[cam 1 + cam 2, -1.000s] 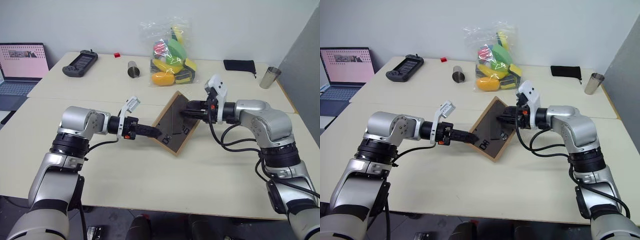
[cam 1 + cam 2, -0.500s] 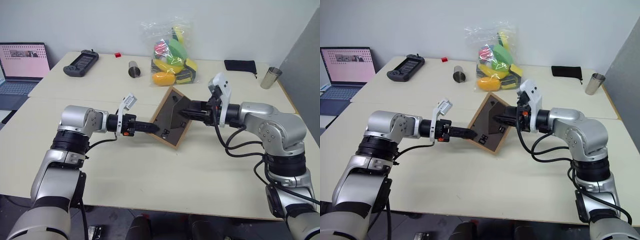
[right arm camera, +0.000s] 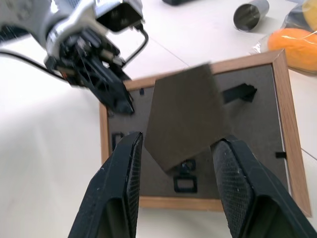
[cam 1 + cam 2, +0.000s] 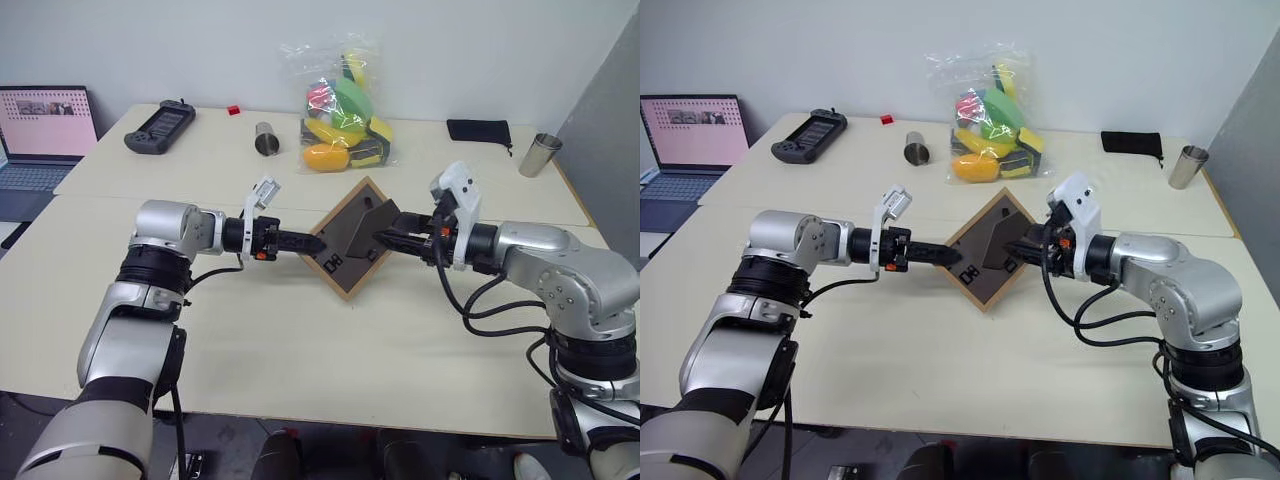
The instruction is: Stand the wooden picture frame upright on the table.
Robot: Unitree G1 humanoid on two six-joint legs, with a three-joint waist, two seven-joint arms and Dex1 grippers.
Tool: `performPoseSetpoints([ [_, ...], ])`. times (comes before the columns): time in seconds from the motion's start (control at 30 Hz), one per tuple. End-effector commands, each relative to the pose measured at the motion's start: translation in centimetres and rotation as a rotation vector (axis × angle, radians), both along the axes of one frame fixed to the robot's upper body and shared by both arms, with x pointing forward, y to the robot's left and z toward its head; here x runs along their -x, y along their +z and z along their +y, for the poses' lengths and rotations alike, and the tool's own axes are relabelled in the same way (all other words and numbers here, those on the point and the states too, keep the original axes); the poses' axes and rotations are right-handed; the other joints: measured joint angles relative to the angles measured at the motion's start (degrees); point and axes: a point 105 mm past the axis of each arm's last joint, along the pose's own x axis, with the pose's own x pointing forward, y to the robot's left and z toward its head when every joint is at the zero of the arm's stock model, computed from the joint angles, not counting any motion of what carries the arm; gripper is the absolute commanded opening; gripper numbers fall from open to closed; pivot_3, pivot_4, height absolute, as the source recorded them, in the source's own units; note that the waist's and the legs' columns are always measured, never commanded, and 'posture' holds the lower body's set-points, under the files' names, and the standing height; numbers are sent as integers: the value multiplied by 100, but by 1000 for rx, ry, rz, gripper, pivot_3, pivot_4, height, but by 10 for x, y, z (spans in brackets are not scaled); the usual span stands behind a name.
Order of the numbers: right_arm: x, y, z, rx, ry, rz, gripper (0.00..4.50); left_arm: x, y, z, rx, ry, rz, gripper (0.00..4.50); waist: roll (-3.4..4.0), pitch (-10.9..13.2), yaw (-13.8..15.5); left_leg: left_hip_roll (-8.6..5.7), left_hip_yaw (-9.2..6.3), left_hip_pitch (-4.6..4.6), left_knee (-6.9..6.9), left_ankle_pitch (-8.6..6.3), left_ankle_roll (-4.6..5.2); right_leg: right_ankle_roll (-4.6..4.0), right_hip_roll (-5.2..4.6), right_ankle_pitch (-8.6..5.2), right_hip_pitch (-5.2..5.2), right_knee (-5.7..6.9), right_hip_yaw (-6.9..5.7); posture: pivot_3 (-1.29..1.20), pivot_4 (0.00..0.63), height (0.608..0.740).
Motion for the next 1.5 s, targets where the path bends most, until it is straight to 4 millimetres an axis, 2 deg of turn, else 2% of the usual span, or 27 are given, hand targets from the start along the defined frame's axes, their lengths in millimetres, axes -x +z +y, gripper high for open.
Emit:
performPoseSetpoints([
  [0.03,4,4,2,37,33,-78,2170,-4,25,-1,46,-5,-72,1327,0,0,0,0,0,-1,0,0,0,0,0,0,0,0,0,0,150,740],
  [0.2,-3,-10,-9,184,17,-171,2170,3,25,-3,63,-32,-52,1327,-1,0,5,0,0,-1,1,0,0,0,0,0,0,0,0,0,150,740],
  [0.37,-6,-38,-31,526,50,-479,2170,7,43,2,137,-23,-18,1327,-3,2,8,-2,0,-4,1,0,0,3,-1,-2,0,-6,0,0,150,740],
  [0.5,-8,-43,-40,569,46,-583,2170,5,54,6,176,9,-7,1327,-5,3,1,-5,0,-4,6,0,0,7,-1,-4,-2,-1,2,0,150,740],
  [0.7,-23,-9,-45,721,-33,-1138,2170,8,59,16,184,34,21,1327,-5,4,-35,-3,1,-1,7,1,-1,5,0,-3,-1,5,4,0,150,740],
  [0.8,-30,-5,-49,789,-45,-1317,2170,12,58,13,188,19,44,1327,-5,4,-22,-4,1,-1,9,1,-1,5,-1,-3,-2,5,4,0,150,740],
  [1.0,-42,-9,-52,820,-73,-1476,2170,21,61,7,223,3,102,1327,-5,4,-5,-5,0,-1,9,3,-6,4,-5,-2,-1,6,3,0,150,740],
  [1.13,-49,-15,-52,797,-93,-1474,2170,26,63,5,223,-7,99,1327,-5,3,-11,-6,1,-1,11,14,-24,3,-9,-2,-1,9,4,0,150,740],
  [1.37,-54,-12,-43,764,-102,-1505,2170,25,65,3,234,10,102,1327,-5,3,-16,-6,1,1,11,14,-25,3,-10,-2,1,13,4,0,150,740],
  [1.5,-48,0,-36,714,-118,-1552,2170,25,65,3,235,12,102,1327,-5,3,-13,-8,1,1,11,15,-25,2,-13,-1,1,14,4,0,150,740],
])
